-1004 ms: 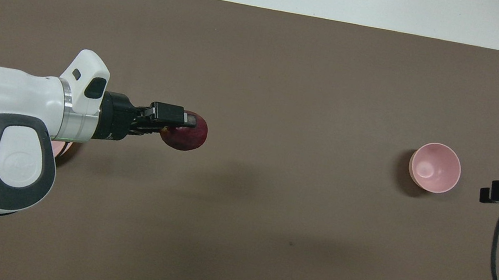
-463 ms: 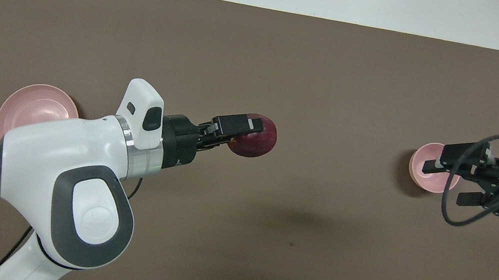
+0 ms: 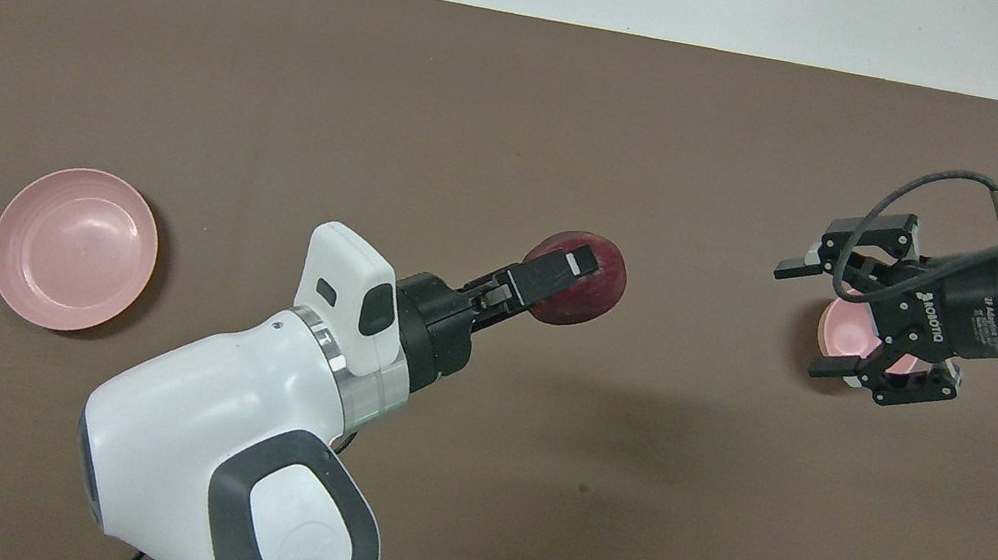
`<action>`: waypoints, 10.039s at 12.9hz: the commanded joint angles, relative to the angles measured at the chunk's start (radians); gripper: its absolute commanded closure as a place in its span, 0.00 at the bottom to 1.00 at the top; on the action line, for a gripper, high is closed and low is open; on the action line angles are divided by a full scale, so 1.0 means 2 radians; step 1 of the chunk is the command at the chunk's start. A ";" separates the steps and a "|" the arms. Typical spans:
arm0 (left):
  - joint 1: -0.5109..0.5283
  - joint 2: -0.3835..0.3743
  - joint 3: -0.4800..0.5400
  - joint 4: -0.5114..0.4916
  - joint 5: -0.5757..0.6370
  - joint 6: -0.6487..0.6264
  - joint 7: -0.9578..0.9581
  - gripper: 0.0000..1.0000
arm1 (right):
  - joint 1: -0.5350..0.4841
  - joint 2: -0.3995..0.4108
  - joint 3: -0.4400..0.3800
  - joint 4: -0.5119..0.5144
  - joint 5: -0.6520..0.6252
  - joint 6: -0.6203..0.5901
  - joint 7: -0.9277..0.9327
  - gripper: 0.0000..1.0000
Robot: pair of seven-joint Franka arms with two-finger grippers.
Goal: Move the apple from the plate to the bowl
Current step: 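Close the right gripper on the apple held by the left gripper, then carry the apple with the right gripper while the left gripper withdraws, then lower the apple into the pink bowl and open the right gripper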
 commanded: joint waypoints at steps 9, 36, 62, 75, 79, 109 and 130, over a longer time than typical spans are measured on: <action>-0.003 0.012 -0.017 0.022 -0.008 0.032 0.001 1.00 | 0.046 0.041 0.006 0.022 0.123 0.017 0.107 0.00; -0.004 0.011 -0.019 0.020 -0.010 0.031 0.000 1.00 | 0.122 0.056 0.005 0.025 0.130 0.088 0.134 0.68; 0.004 -0.022 0.117 -0.060 0.160 -0.149 0.002 0.00 | 0.001 0.058 -0.001 0.000 -0.246 0.107 -0.279 1.00; 0.002 -0.017 0.306 0.049 0.670 -0.483 0.002 0.00 | -0.034 0.110 -0.001 -0.060 -0.374 0.215 -0.464 1.00; -0.001 0.001 0.338 0.206 0.701 -0.646 0.005 0.00 | -0.036 0.120 -0.001 -0.062 -0.376 0.222 -0.467 1.00; 0.012 -0.015 0.369 0.305 0.707 -0.827 0.012 0.00 | -0.031 0.142 0.000 -0.061 -0.378 0.239 -0.445 0.57; 0.012 -0.016 0.372 0.306 0.712 -0.827 0.025 0.00 | -0.024 0.104 0.000 -0.031 -0.378 0.205 -0.436 0.00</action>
